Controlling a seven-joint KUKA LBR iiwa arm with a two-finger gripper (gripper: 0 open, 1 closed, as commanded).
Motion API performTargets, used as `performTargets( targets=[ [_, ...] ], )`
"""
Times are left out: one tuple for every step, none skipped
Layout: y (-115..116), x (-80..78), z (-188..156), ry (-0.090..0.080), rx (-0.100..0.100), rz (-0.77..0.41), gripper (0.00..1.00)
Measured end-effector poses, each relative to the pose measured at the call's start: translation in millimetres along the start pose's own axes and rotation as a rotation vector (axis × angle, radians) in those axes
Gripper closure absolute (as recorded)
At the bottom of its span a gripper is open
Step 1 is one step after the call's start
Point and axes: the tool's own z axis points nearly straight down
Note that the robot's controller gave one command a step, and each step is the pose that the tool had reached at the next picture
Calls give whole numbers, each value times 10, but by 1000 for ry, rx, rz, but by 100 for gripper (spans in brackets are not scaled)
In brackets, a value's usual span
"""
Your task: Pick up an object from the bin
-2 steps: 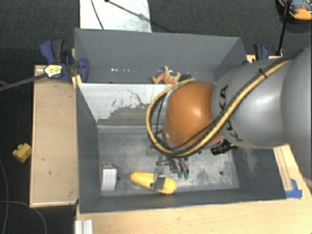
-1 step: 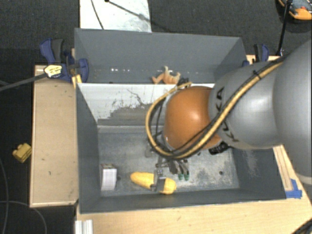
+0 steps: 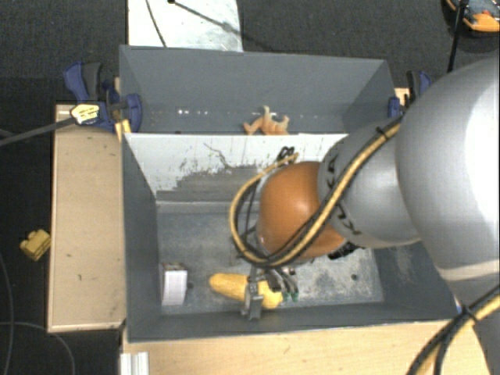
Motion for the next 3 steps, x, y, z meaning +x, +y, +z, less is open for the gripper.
performTargets(
  targets=[
    [4,-29,225,-11,-2,25,100],
    [8,-25,191,-12,-1,29,100],
    [269,-182,-1895,6,1,7,100]
  ],
)
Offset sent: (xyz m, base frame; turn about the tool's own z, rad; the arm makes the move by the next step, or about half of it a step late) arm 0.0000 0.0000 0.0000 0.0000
